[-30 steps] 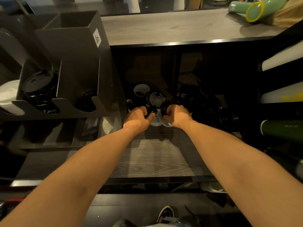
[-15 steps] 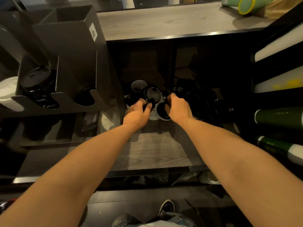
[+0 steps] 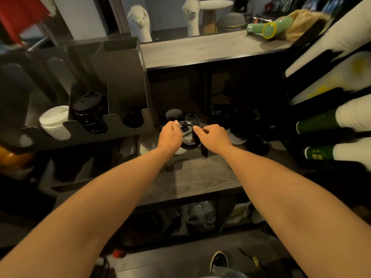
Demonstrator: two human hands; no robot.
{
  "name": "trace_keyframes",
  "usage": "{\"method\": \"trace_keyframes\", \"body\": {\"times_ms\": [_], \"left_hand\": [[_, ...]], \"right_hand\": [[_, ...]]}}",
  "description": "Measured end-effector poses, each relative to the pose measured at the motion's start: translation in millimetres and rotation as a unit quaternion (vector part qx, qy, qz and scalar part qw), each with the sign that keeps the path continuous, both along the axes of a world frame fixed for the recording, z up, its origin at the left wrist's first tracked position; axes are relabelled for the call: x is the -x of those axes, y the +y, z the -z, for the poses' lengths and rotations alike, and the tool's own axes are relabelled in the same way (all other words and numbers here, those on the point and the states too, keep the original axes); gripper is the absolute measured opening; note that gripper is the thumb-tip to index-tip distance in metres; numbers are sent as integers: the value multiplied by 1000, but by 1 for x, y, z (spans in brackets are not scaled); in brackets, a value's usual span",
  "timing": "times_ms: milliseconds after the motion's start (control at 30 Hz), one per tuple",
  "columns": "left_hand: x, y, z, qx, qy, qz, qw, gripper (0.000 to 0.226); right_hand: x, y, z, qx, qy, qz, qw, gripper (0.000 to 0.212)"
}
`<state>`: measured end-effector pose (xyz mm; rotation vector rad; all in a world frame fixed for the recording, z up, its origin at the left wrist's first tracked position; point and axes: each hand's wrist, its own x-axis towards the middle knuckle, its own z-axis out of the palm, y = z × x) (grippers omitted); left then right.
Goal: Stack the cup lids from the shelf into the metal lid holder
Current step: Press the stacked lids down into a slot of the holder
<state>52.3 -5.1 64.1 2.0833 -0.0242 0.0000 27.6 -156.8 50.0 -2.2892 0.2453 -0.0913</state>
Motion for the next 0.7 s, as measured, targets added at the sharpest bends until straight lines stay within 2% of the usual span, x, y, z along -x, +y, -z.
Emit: {"method": "trace_keyframes", "body": {"times_ms": [133, 233, 300, 467, 700], "left_hand": [[35, 47, -18, -27, -17, 63, 997, 35], [51, 84, -29, -94, -41, 139, 985, 68], [58, 108, -34, -152, -62, 151, 975, 81], [71, 157, -49, -225, -96, 150, 958, 91], [78, 194, -73, -280, -169, 146, 934, 87]], "right_hand": [[32, 41, -14, -25, -10, 11, 1000, 60], [46, 70, -27, -30, -22, 16, 999, 59], [54, 91, -35, -29, -25, 10, 999, 58], [66, 134, -50, -10, -33, 0, 999, 57], [65, 170, -72, 13, -46, -9, 999, 57]]}}
